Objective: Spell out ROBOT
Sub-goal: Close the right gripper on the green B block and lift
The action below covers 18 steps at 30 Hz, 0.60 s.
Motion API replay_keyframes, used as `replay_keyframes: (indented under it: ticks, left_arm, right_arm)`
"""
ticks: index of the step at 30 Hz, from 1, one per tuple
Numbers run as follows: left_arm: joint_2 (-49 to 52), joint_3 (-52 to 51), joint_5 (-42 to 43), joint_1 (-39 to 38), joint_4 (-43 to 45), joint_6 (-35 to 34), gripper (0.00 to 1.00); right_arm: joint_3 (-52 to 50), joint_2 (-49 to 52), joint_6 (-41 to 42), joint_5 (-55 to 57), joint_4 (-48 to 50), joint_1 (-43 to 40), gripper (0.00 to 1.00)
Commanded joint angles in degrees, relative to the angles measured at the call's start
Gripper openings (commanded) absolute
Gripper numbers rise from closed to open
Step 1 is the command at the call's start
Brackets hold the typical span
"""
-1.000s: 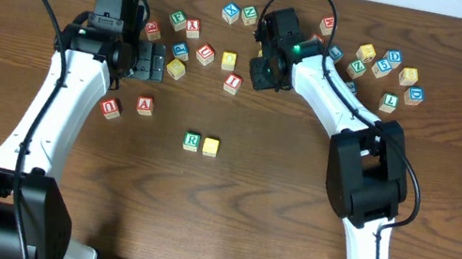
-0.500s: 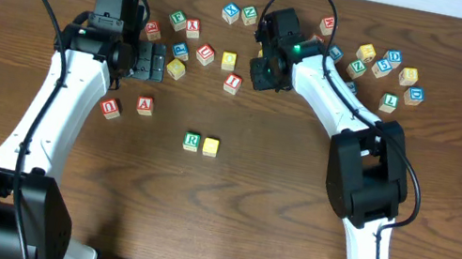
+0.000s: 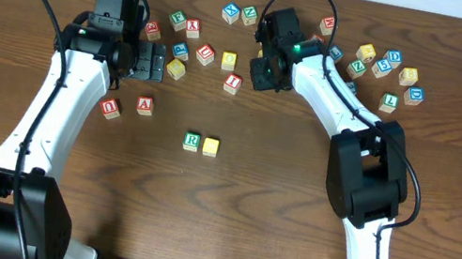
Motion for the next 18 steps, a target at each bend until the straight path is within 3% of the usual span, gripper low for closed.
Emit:
replay_keyframes:
  ticks: [1, 18]
  left_arm:
    - [0.2, 0.09, 0.11, 0.24, -0.15, 0.37, 0.98]
    - [0.2, 0.09, 0.13, 0.24, -0.15, 0.37, 0.98]
  right_arm:
    - [-0.11, 0.55, 0.44, -0.35, -1.51, 0.17, 0.16]
    - [-0.11, -5.49, 0.37, -0.31, -1.53, 0.9, 0.16]
